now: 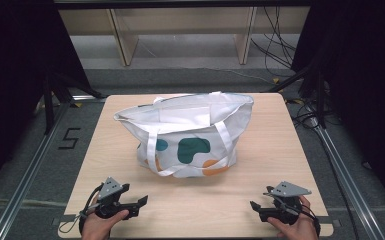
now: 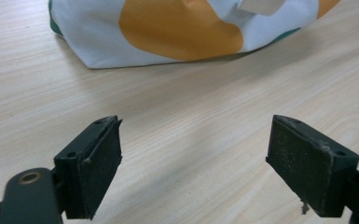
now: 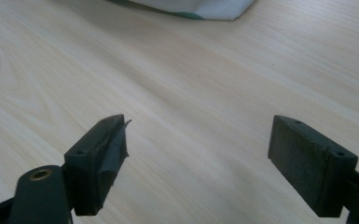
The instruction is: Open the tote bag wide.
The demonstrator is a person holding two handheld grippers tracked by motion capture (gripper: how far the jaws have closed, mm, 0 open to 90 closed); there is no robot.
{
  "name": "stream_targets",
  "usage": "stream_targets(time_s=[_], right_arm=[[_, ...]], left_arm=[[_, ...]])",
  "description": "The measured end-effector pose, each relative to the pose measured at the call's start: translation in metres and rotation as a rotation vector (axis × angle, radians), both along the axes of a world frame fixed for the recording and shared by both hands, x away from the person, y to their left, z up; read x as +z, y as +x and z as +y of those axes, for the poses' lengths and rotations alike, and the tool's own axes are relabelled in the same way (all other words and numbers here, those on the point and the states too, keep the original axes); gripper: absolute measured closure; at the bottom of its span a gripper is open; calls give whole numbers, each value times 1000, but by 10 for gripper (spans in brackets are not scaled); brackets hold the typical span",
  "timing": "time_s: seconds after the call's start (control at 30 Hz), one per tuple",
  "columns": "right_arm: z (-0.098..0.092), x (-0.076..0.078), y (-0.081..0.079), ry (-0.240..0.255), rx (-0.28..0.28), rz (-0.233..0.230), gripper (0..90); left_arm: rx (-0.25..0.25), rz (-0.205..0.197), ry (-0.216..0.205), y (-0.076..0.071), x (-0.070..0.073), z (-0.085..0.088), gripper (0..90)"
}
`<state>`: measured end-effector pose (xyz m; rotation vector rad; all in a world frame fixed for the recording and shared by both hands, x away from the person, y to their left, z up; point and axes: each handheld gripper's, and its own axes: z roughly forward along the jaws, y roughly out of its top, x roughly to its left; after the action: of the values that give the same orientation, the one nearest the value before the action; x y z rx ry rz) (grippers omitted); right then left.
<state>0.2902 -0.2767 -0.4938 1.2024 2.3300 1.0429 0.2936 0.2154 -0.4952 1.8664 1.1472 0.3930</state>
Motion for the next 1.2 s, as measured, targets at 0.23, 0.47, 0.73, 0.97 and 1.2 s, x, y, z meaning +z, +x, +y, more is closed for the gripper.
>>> stream_targets(time_s=[0.23, 0.47, 0.73, 0.97, 1.2], right_arm=[[-2, -1, 2, -1, 21, -10, 196], [-1, -1, 2, 2, 5, -19, 191], [-1, 3, 4, 15, 19, -39, 239], [3, 14, 10, 41, 58, -99, 347], [4, 36, 17, 39, 113, -172, 551]], left_arm=[[-9, 7, 16, 0, 0, 0, 171], [-12, 5, 20, 1, 0, 0, 179], [-1, 11, 0, 2, 1, -1, 181], [1, 11, 8, 6, 7, -2, 192], [-20, -7, -10, 14, 22, -1, 284]])
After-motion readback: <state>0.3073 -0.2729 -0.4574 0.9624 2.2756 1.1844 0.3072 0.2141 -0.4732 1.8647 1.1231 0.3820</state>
